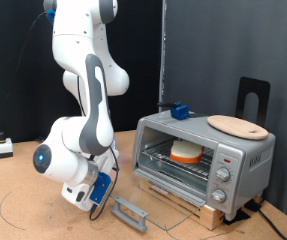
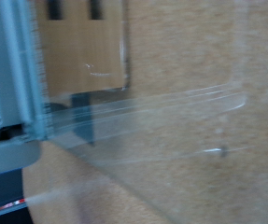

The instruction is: Make a piece of toast with the oven

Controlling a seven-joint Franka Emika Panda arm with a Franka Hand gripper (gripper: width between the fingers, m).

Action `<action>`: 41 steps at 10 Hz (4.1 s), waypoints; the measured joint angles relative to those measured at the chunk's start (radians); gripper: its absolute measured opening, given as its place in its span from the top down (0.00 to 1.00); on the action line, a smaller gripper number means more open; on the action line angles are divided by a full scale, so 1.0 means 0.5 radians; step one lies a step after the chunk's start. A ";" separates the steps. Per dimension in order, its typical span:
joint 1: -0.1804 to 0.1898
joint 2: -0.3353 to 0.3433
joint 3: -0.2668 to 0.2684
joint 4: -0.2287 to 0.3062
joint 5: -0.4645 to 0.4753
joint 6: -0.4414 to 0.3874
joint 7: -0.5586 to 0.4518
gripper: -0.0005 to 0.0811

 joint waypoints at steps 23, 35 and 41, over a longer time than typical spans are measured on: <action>0.093 -1.200 0.375 -0.320 0.336 -1.005 -0.106 0.00; -0.197 -1.111 0.195 -0.200 0.287 -0.737 0.193 0.00; -0.287 -0.902 0.082 -0.038 0.378 -0.714 0.138 0.00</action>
